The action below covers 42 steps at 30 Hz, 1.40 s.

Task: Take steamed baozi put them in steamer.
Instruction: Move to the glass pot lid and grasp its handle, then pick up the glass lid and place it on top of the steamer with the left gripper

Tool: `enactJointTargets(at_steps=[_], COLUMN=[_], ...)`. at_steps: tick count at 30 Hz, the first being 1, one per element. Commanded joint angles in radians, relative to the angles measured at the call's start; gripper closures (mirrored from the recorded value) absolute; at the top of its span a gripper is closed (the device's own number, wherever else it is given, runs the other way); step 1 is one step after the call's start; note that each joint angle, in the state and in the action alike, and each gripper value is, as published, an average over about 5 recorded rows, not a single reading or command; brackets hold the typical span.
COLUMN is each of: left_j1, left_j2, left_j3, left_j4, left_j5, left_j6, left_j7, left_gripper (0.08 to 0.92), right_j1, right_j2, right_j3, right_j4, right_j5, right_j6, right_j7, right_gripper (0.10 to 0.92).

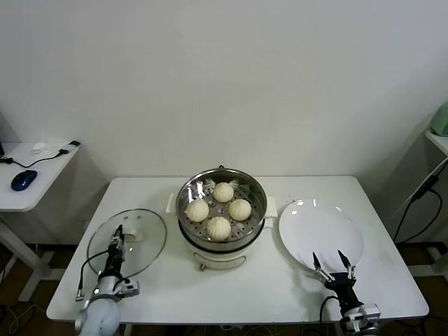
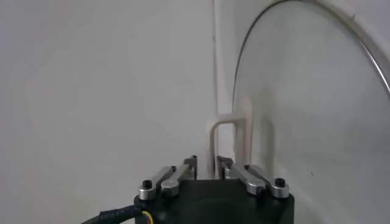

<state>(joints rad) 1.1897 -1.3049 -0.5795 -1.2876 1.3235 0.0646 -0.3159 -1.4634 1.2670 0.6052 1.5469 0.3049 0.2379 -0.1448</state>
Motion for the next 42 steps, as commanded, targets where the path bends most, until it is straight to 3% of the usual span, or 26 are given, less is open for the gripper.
enactJointTargets(at_steps=[1, 5, 11, 17, 24, 32, 42], left_j1=[-0.019, 0.008, 0.095, 0.178, 0.175, 0.074, -0.073], left_j2=[-0.002, 0.018, 0.080, 0.153, 0.160, 0.092, -0.081], left_j3=[-0.008, -0.016, -0.042, -0.078, 0.001, 0.304, 0.588], left_j4=[0.014, -0.070, -0.299, -0.554, -0.816, -0.880, -0.744], left_j5=[-0.012, -0.061, -0.197, -0.312, -0.252, -0.087, 0.109], left_j6=[-0.047, -0.050, 0.016, 0.227, 0.473, 0.616, 0.706], left_j7=[-0.026, 0.004, 0.134, 0.322, 0.417, 0.472, 0.538], left_gripper=[0.787, 0.862, 0.866, 0.866, 0.866, 0.866, 0.866], right_j1=[-0.007, -0.019, -0.035, -0.038, -0.031, -0.033, -0.041], right_j2=[0.003, 0.004, 0.002, -0.008, 0.002, 0.002, 0.002], right_j3=[0.005, 0.015, 0.031, 0.045, 0.048, 0.038, 0.023], right_j4=[0.015, 0.034, 0.066, 0.100, 0.138, 0.138, 0.104], right_j5=[-0.001, 0.001, 0.003, -0.015, -0.077, -0.096, -0.100], right_j6=[-0.004, -0.007, -0.018, -0.053, -0.110, -0.114, -0.076], right_j7=[0.002, 0.003, 0.005, 0.038, 0.098, 0.097, 0.076], right_gripper=[0.203, 0.203, 0.203, 0.203, 0.203, 0.203, 0.203])
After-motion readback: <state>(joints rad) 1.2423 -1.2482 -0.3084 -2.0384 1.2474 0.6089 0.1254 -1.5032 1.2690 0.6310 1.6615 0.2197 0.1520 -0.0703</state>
